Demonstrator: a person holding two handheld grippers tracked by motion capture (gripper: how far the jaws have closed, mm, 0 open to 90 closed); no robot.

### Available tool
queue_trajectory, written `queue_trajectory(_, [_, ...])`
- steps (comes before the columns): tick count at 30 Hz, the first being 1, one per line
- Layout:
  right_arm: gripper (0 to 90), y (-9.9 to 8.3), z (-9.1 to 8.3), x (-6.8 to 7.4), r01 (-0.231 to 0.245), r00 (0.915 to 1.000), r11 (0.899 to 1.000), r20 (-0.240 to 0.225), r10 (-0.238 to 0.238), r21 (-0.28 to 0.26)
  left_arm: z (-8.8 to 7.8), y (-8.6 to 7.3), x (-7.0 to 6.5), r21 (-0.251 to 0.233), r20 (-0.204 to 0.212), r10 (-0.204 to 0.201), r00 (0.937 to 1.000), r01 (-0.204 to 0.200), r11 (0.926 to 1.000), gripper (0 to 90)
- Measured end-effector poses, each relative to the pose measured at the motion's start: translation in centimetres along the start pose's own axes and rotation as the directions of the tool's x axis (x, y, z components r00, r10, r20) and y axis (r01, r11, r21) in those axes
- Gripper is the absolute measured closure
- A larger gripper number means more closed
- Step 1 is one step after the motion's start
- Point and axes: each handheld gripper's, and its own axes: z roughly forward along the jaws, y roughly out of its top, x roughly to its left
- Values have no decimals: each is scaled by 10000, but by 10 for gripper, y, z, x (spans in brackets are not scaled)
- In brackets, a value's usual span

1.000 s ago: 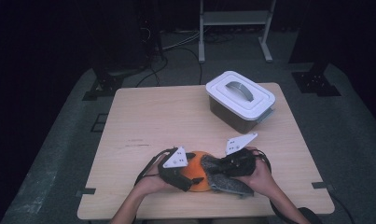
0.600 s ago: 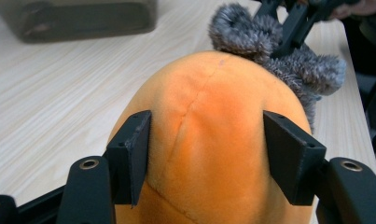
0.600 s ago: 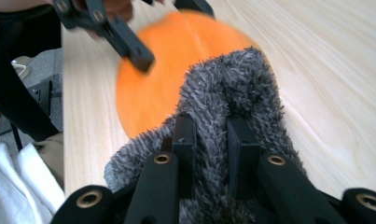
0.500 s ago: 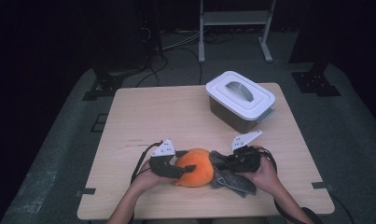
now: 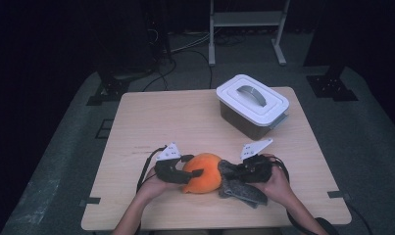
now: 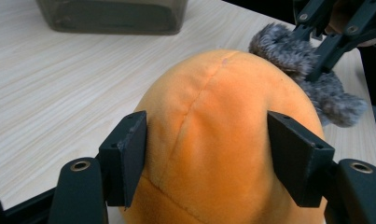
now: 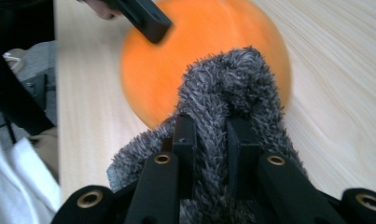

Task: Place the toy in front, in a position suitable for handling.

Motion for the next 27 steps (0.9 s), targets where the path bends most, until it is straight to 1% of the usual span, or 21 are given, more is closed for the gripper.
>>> queue_trajectory(3, [759,0,-2,-2,67,9997,10000,218,-68,43,0,-1,1,-17,31,-124,9999,124,9999,322])
queue_trajectory(5, [759,3,-5,0,84,9994,9998,325,-78,-168,1,-1,1,-41,35,-132,9999,133,9999,321])
queue_trajectory(6, [759,7,-8,2,59,9999,9985,165,-50,-551,1,-1,1,-49,23,-114,9999,114,9999,321])
queue_trajectory(7, [759,7,-8,2,59,9999,9985,165,-50,-551,1,-1,1,-32,18,-117,9999,117,9999,321])
queue_trajectory(8, [758,9,-7,6,175,9998,9973,-80,-181,-710,1,-1,1,-14,25,-132,9999,132,9999,320])
queue_trajectory(9, [758,9,-7,6,175,9998,9973,-80,-181,-710,1,-1,1,-7,36,-147,9999,147,9999,320])
queue_trajectory(10, [758,8,-3,8,251,9995,9985,-181,-260,-485,1,-1,1,-11,52,-143,9999,143,9999,320])
queue_trajectory(11, [758,8,-3,8,251,9995,9985,-181,-260,-485,1,-1,1,3,59,-125,9999,125,9999,320])
queue_trajectory(13, [760,4,1,3,71,9997,9999,-251,-75,-133,1,0,-1,39,53,-81,10000,81,10000,318])
queue_trajectory(14, [760,3,1,0,-20,9999,10000,-164,20,-27,1,0,-2,74,41,-50,10000,50,10000,317])
queue_trajectory(15, [760,3,1,0,-20,9999,10000,-164,20,-27,1,0,-3,88,35,-55,10000,55,9999,317])
queue_trajectory(16, [760,0,0,-6,-156,9997,9997,169,153,170,1,0,-3,102,67,-50,10000,49,9999,318])
queue_trajectory(17, [760,0,0,-6,-156,9997,9997,169,153,170,1,0,-3,107,131,26,9999,-28,9999,318])
queue_trajectory(18, [760,-2,-1,-8,-238,9993,9995,302,232,229,0,-1,-3,109,213,106,9997,-109,9999,315])
queue_trajectory(19, [760,-1,-4,-8,-304,9989,9995,371,303,16,0,-1,-4,130,334,207,9992,-211,9997,308])
queue_trajectory(20, [760,-1,-4,-8,-304,9989,9995,371,303,16,-1,-2,-4,145,445,326,9985,-333,9993,308])
queue_trajectory(21, [760,1,-7,-7,-253,9992,9995,312,259,-173,-2,-2,-5,155,520,381,9979,-389,9991,306])
queue_trajectory(23, [758,6,-9,-3,-207,9998,9982,50,211,-568,-3,-3,-6,236,701,486,9964,-504,9985,300])
queue_trajectory(24, [756,8,-8,-2,-184,9998,9979,-45,182,-624,-4,-3,-6,270,827,546,9951,-570,9980,295])
queue_trajectory(27, [751,7,-2,0,-141,9996,9987,-249,129,-486,-6,-2,-8,423,1189,648,9908,-703,9966,259])
